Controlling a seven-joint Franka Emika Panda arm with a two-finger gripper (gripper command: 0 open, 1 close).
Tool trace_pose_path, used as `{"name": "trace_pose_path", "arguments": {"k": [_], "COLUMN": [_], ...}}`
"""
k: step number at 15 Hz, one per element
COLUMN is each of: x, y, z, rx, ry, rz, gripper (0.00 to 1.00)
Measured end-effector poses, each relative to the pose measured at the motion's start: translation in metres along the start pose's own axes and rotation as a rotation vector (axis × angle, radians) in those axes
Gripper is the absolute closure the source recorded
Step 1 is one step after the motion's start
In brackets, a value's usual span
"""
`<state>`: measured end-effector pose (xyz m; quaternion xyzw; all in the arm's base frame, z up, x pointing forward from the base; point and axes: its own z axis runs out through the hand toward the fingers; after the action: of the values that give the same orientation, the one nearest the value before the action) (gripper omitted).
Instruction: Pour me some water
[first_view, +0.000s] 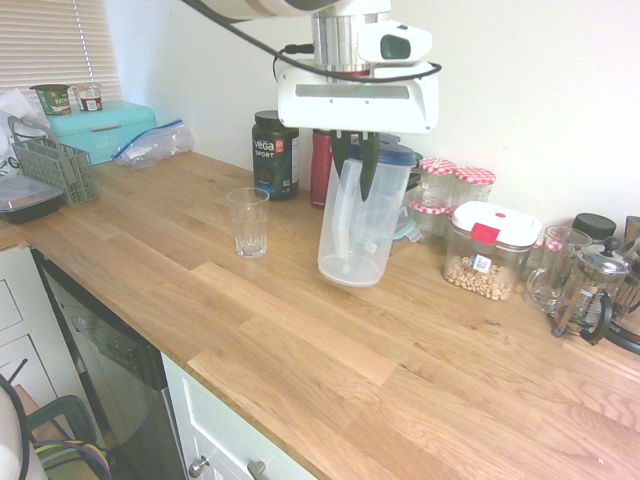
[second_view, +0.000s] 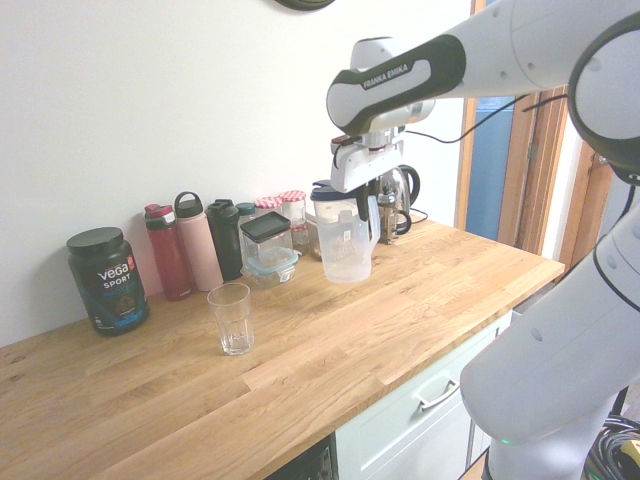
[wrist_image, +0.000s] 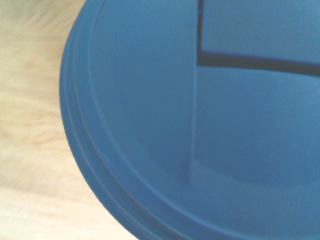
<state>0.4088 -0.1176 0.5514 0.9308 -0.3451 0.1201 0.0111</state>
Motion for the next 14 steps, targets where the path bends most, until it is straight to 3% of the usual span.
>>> {"name": "trace_pose_path", "arguments": {"k": [5, 7, 14], "x": [-0.012, -0.016, -0.018], "y": [0.043, 0.054, 0.057], "z": [0.027, 0.043, 0.063], "rx": [0.052, 0.031, -0.008], "ry": [0.143, 0.186, 0.159], "rz": [0.229, 0.303, 0.321], "gripper": [1.00, 1.00, 1.00]}}
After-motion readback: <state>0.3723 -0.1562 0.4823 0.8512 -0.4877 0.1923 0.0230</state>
